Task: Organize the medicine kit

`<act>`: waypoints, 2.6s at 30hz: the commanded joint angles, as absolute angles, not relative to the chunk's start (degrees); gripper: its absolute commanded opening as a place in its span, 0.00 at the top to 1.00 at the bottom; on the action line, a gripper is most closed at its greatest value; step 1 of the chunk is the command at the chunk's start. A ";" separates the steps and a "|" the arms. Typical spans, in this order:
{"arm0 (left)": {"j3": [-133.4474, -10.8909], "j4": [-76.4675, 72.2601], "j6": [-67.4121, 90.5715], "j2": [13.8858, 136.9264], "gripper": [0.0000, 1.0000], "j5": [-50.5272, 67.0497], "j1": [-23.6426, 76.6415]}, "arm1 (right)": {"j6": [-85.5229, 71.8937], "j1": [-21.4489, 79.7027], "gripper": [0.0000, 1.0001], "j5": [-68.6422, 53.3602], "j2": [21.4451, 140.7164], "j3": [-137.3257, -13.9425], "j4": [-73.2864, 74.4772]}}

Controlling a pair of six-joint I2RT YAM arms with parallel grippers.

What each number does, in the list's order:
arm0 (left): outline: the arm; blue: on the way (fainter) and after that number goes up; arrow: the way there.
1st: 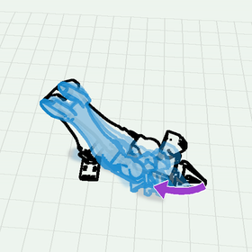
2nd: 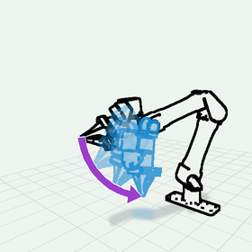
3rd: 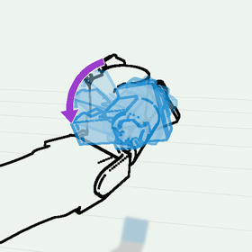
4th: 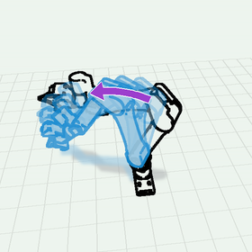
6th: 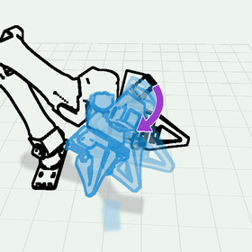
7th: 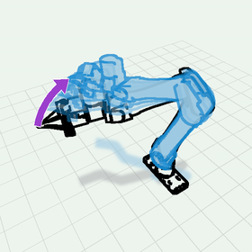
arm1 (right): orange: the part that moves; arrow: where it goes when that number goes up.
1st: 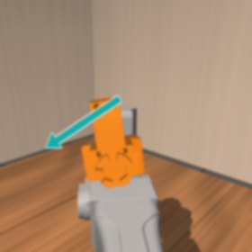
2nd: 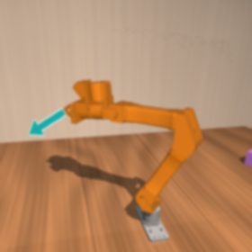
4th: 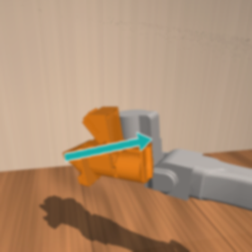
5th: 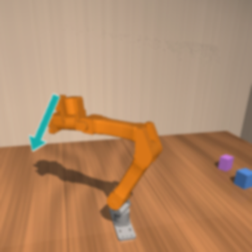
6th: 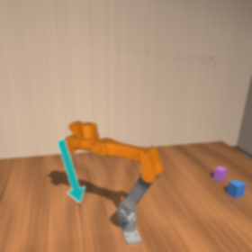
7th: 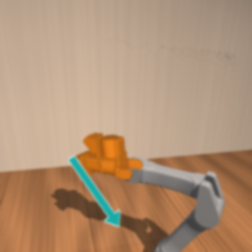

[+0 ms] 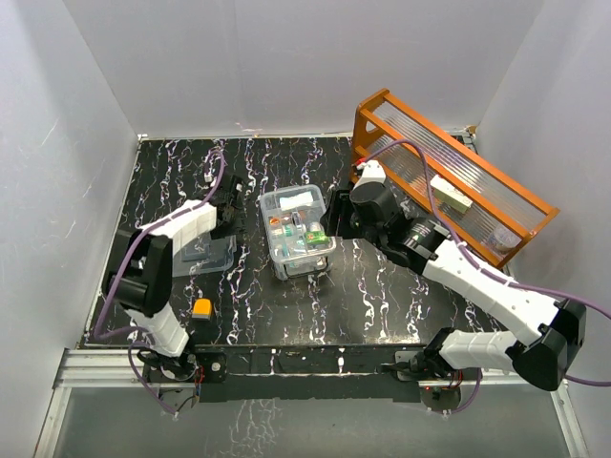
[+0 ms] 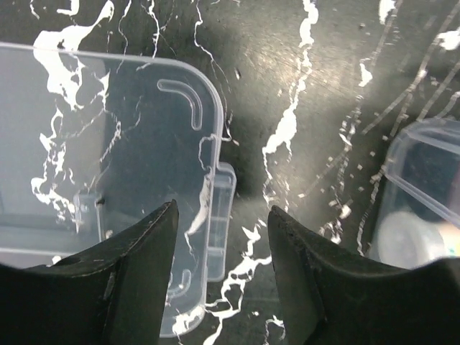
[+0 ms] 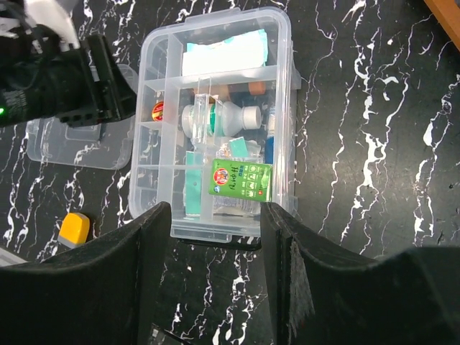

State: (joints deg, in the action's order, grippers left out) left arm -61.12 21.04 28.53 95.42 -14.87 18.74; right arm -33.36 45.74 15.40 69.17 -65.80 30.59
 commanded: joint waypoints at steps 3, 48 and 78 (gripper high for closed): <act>-66.98 25.28 25.32 100.83 0.57 -13.37 16.72 | -33.31 45.68 0.50 15.26 65.59 -64.13 26.02; -48.64 12.90 41.23 53.54 0.93 -5.48 16.63 | -23.33 57.50 0.32 0.38 75.35 -61.72 -1.27; -49.77 21.14 46.06 44.05 0.91 -0.79 16.62 | -24.20 65.30 0.43 3.18 94.98 -65.56 -21.41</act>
